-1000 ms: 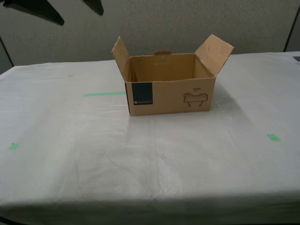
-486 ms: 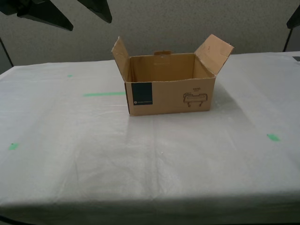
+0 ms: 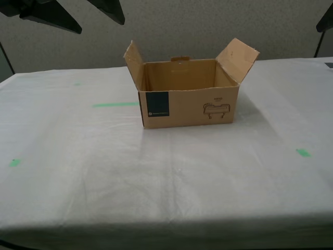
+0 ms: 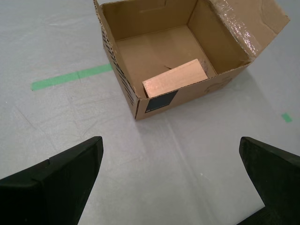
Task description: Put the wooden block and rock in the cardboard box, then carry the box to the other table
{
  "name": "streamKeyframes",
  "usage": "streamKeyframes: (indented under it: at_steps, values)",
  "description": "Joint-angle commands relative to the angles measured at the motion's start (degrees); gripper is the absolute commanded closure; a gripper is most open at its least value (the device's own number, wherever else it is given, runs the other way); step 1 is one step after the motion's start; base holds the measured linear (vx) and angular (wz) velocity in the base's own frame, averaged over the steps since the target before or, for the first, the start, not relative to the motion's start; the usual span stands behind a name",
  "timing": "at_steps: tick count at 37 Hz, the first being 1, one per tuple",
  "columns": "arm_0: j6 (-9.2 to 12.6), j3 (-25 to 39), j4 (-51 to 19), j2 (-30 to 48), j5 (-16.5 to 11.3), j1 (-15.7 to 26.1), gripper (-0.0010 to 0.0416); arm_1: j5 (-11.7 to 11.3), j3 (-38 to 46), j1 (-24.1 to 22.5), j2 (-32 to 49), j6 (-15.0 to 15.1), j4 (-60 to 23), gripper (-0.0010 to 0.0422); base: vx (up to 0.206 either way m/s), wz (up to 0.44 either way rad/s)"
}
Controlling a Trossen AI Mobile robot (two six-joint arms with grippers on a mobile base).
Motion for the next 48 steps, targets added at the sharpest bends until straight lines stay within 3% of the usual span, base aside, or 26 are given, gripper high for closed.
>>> streamKeyframes:
  at_steps: [1,48]
  values:
    - [0.00,0.02,0.20,0.00,0.22,-0.02,0.0011,0.00,0.04,-0.02,-0.02,-0.09,0.13,0.0014,0.000,0.000]
    - [0.02,0.02,2.10,0.02,0.22,-0.02,0.0018,0.00,0.04,-0.04,-0.02,-0.20,0.13,0.0014,0.000,0.000]
